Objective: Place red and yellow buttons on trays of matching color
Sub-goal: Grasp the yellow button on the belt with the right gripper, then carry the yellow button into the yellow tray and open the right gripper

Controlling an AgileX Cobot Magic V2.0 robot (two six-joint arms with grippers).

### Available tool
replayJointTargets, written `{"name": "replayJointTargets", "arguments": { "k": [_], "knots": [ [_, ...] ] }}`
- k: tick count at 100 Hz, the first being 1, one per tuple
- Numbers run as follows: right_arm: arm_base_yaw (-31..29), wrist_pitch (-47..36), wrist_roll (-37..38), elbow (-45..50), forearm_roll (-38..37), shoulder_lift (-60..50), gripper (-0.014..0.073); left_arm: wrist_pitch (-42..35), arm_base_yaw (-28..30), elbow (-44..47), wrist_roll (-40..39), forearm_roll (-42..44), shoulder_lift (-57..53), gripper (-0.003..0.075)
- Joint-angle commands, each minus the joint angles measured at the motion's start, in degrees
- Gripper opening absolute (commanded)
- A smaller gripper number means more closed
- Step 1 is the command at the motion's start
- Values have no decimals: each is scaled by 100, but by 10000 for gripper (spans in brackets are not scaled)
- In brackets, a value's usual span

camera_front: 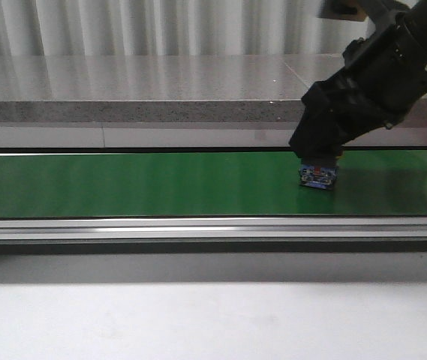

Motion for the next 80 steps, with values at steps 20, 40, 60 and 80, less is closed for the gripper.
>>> {"name": "replayJointTargets", "arguments": {
  "k": [20, 40, 60, 80],
  "knots": [
    [-73, 6, 101, -199, 160, -524, 235, -416, -39, -134, -24, 0, 72, -21],
    [-676, 366, 698, -199, 54, -1329, 235, -416, -39, -134, -24, 0, 72, -21],
    [-2037, 774, 2094, -191, -940, -2143, 235, -416, -39, -134, -24, 0, 72, -21],
    [-3863, 1386, 3404, -191, -1743, -2535, 235, -416, -39, -134, -24, 0, 72, -21]
  ]
}}
